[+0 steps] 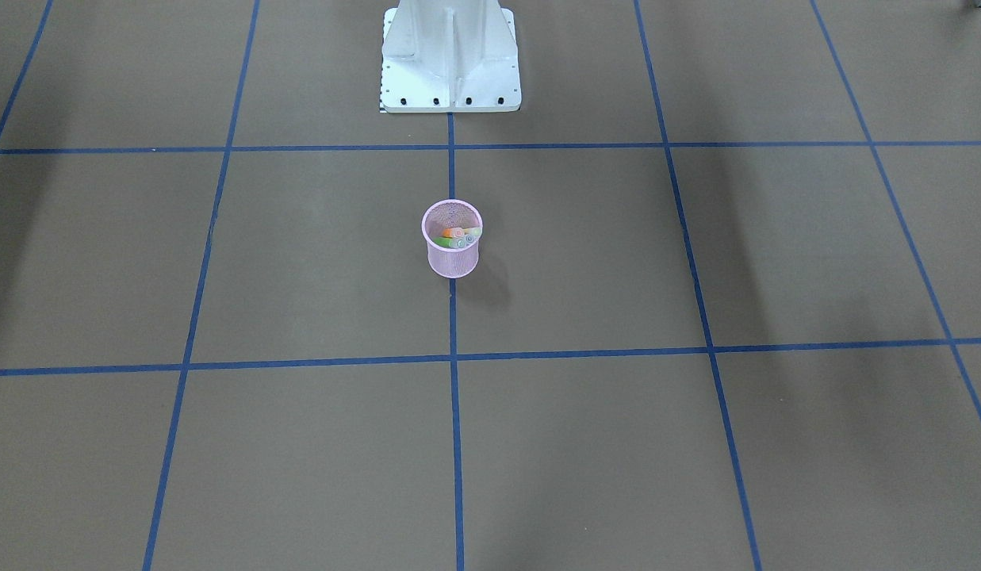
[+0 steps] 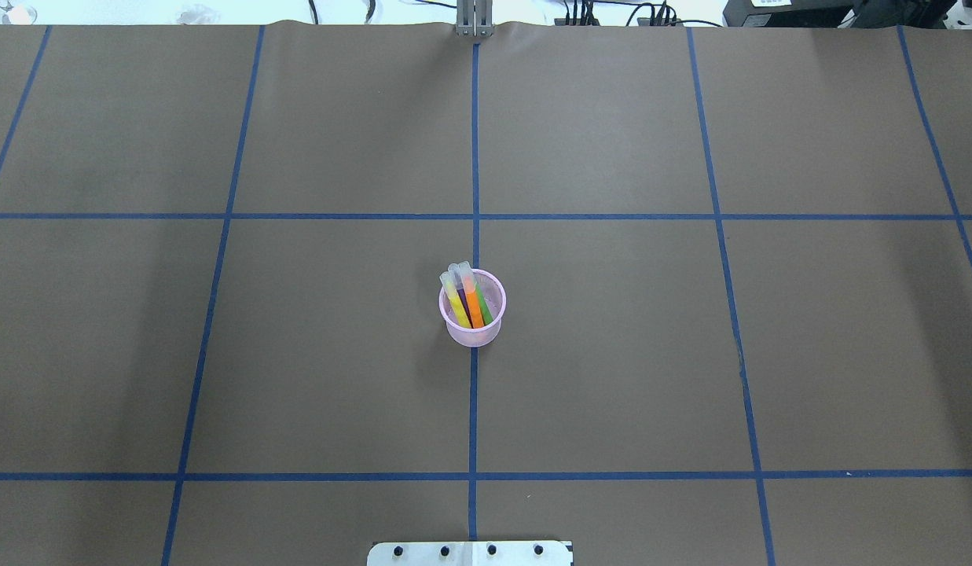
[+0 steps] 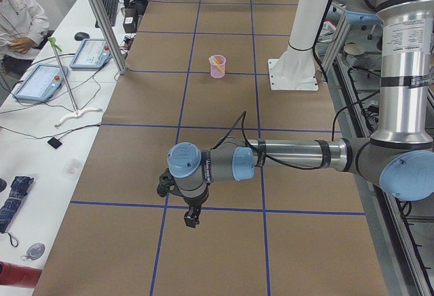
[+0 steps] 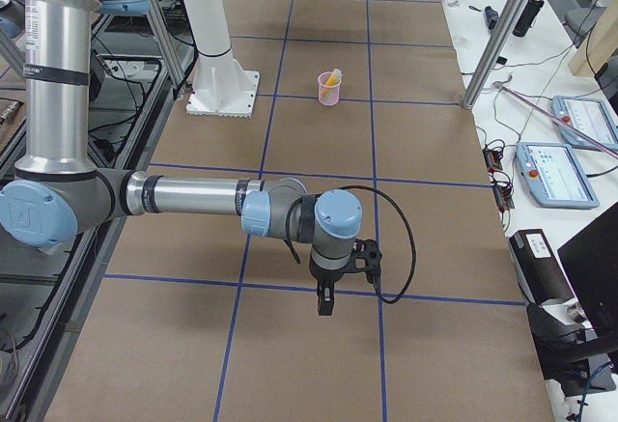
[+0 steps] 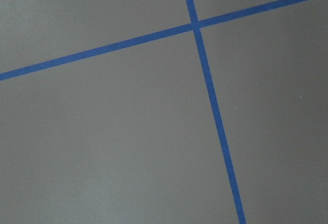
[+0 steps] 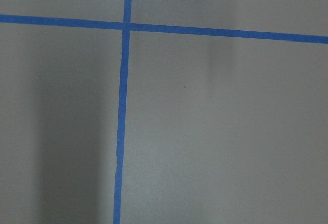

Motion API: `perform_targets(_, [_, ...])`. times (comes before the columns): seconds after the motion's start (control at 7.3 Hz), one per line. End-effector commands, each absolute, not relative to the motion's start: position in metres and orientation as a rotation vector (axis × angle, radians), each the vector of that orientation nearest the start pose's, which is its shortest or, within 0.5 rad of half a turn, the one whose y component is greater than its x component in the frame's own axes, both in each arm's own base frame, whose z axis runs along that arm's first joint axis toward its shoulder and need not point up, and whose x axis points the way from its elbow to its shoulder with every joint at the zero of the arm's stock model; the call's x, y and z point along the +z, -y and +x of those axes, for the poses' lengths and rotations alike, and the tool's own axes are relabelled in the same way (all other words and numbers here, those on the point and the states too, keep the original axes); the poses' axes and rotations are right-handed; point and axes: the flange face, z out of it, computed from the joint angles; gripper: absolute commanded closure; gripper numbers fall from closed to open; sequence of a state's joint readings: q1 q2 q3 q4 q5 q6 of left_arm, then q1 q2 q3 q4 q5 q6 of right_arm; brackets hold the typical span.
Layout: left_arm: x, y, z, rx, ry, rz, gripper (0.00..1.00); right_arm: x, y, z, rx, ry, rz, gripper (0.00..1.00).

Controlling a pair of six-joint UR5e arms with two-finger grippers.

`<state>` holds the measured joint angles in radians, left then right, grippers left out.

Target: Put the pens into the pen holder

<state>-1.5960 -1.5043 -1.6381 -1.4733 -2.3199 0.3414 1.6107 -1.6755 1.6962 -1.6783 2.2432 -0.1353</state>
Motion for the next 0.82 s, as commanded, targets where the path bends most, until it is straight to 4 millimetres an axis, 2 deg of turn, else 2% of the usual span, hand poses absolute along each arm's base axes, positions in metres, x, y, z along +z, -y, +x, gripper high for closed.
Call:
perform_targets(0.0, [0.6694, 0.4531, -0.0772, 0.264, -0.756, 0.045, 0.00, 0.6617, 0.4369, 0.0892, -0.057, 0.671, -0.024, 0.00])
perform_targets(0.68, [0.6634, 0.4549, -0.0765, 0.274, -0.756, 0.058, 0.00, 0.6626, 0.4367, 0.0893, -0.058, 0.670, -0.025, 0.00])
